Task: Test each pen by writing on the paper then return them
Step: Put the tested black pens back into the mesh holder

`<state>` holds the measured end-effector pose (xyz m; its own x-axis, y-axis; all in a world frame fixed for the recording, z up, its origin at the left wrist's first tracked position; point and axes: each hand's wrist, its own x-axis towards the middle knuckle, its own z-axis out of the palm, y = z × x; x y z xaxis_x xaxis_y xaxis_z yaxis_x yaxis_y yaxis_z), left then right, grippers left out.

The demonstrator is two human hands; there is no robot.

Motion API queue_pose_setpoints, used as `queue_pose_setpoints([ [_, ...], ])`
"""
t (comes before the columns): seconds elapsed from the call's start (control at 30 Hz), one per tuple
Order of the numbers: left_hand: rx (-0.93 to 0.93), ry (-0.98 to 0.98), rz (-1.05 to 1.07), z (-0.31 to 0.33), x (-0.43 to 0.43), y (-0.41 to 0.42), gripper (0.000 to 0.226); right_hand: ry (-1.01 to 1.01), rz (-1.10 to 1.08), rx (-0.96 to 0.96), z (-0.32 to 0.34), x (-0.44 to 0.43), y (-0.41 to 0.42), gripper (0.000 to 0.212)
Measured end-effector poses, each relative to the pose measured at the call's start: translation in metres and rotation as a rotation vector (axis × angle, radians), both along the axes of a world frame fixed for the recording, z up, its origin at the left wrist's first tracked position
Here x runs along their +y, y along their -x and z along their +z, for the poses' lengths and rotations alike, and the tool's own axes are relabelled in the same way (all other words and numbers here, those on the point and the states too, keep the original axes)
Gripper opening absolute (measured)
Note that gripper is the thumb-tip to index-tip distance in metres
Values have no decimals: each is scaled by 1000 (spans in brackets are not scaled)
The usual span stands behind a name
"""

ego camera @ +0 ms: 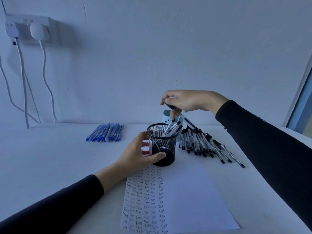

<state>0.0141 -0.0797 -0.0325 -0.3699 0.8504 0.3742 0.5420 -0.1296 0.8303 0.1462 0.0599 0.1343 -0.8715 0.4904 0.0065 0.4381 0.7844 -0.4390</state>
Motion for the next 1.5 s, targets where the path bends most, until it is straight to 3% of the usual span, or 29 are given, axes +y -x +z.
queue_pose_setpoints([
  [0.1, 5, -4, 8, 0, -1, -1, 65, -3, 24, 45, -2, 1, -13, 34],
  [0.2, 15, 4, 13, 2, -2, -3, 63, -154, 55, -1, -18, -1, -19, 39],
  [0.33, 13, 6, 16, 4, -2, -4, 63, -621, 170, -16, -24, -4, -20, 24],
  [0.43, 13, 1, 18, 3, -3, -5, 61, -990, 358, 64, -27, -3, -18, 29],
  [0.5, 11, 1, 21, 3, -3, -4, 62, -1064, 458, 121, -29, 2, -17, 39],
  [0.6, 13, 2, 24, 3, -2, -4, 63, -965, 485, 120, -29, 5, -19, 60],
  [0.67, 16, 3, 23, 3, -2, -3, 64, -853, 424, 229, -32, 4, -22, 62],
  [0.77, 34, 15, 22, 3, -3, -3, 66, -456, 237, 396, -33, 11, -36, 44],
  [0.83, 31, 15, 17, 3, -3, -3, 68, -140, 144, 395, -32, 11, -50, 38],
  [0.93, 15, 15, 10, 3, -2, -3, 66, 170, 127, 174, -43, 5, -64, 80],
  [1.0, 3, 7, 11, 2, -1, -2, 66, 191, 164, 84, -60, -1, -60, 90],
  [1.17, -1, 15, 21, 2, -1, 1, 75, 170, 114, 437, -85, -1, -23, 48],
  [1.33, 3, 30, 25, 5, -3, 4, 75, 179, 173, 436, -74, -10, -12, 39],
  [1.43, 23, 22, 80, 11, -6, 3, 68, 249, 13, 565, -65, 5, -25, 45],
  [1.5, 32, 25, 88, 13, -7, 2, 64, 248, -200, 576, -68, 25, -42, 33],
])
